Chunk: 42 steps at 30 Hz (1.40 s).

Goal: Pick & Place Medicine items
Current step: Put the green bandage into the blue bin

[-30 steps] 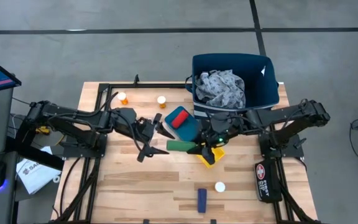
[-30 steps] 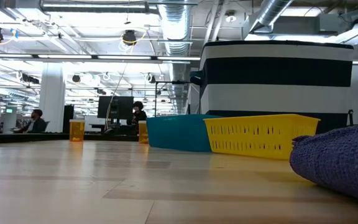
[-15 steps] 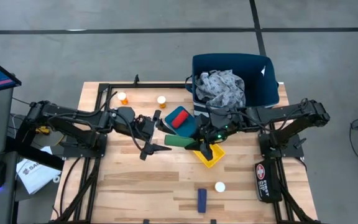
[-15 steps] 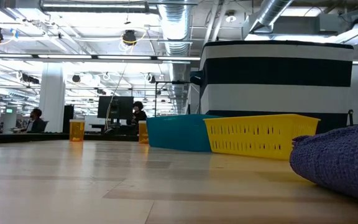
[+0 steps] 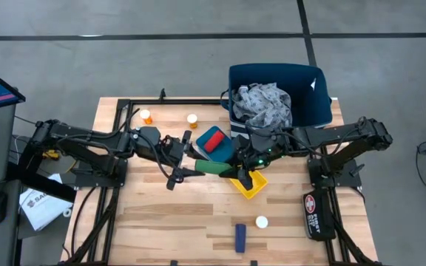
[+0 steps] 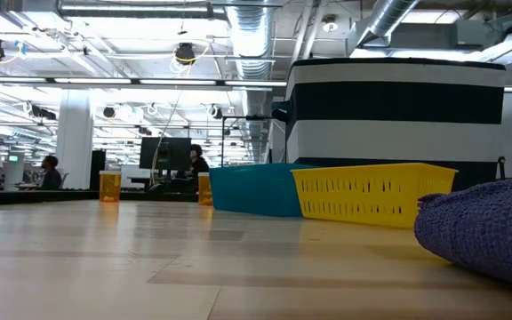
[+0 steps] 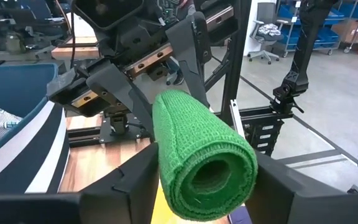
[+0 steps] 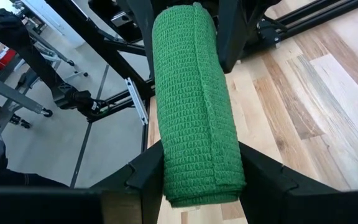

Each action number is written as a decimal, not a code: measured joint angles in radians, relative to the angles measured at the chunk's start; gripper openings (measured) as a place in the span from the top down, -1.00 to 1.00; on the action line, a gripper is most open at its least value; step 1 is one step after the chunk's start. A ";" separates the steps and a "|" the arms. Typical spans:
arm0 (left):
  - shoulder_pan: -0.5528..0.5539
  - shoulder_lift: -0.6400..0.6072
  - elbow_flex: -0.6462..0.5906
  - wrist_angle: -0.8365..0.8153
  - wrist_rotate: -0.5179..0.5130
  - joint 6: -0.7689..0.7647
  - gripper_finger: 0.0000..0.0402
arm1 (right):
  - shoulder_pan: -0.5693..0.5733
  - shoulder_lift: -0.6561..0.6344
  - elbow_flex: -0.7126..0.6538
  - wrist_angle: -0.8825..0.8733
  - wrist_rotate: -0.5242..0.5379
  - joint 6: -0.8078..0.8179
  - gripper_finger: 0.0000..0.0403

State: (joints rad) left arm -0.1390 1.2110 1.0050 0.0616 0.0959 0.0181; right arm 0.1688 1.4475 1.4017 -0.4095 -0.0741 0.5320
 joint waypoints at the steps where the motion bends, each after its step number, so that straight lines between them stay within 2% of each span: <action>1: 0.000 0.000 0.000 0.000 0.000 0.000 0.08 | 0.000 0.000 0.000 0.000 0.000 0.001 0.18; 12: 0.000 0.000 -0.001 0.015 -0.018 -0.001 0.18 | 0.000 0.000 0.000 0.000 0.000 0.010 0.18; 38: 0.000 0.000 -0.001 0.013 -0.044 -0.046 0.19 | 0.008 0.000 0.000 0.030 -0.004 -0.005 0.11; 42: 0.000 0.000 -0.001 0.003 -0.044 -0.054 0.25 | 0.008 0.000 0.000 0.030 -0.004 -0.005 0.11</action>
State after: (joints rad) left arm -0.1390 1.2110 1.0041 0.0650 0.0521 -0.0355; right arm 0.1764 1.4479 1.4017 -0.3794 -0.0780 0.5266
